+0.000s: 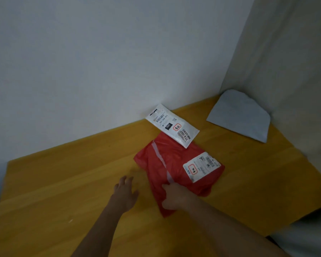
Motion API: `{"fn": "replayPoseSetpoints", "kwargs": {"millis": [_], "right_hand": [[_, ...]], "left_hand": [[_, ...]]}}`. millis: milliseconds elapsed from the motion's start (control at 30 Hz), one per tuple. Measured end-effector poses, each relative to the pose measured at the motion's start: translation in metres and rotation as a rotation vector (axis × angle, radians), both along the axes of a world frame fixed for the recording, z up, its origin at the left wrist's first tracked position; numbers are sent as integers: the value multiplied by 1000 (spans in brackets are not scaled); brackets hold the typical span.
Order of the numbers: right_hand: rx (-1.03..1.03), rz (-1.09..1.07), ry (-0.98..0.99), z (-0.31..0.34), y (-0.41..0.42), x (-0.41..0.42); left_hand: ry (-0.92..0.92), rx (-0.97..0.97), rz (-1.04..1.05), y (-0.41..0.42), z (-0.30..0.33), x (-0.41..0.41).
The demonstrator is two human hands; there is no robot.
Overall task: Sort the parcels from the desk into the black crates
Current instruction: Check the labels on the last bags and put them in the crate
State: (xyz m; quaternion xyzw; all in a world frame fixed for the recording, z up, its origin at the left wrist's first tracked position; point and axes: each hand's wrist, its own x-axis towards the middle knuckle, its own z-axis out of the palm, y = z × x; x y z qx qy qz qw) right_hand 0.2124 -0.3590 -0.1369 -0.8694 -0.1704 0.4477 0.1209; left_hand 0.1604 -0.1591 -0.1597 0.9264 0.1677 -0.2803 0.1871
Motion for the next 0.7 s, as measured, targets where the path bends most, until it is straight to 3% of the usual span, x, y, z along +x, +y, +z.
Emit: {"fn": "replayPoseSetpoints", "kwargs": {"millis": [133,233,333,433,500,567,633,700], "right_hand": [[263,-63,200,2,11,8],[374,-108,-110,3,15,13],[199,-14,-345,5,-2,34],[-55,1,-182,-11,-24,41],[-88,35,-105,-21,-30,33],[55,5,-87,-25,-26,29],[245,-112,-19,-23,-17,33],[315,-197,-66,-22,-10,39]], "left_hand": [[-4,-23,56,-12,7,-8],[-16,-123,355,-18,0,-9],[70,-339,751,-30,5,-9],[241,-689,933,-43,12,-15],[242,-790,1002,-44,7,-18],[134,-840,1129,-42,5,-19],[-94,-848,1323,-30,3,-21],[-246,-751,1434,-11,1,-26]]}}
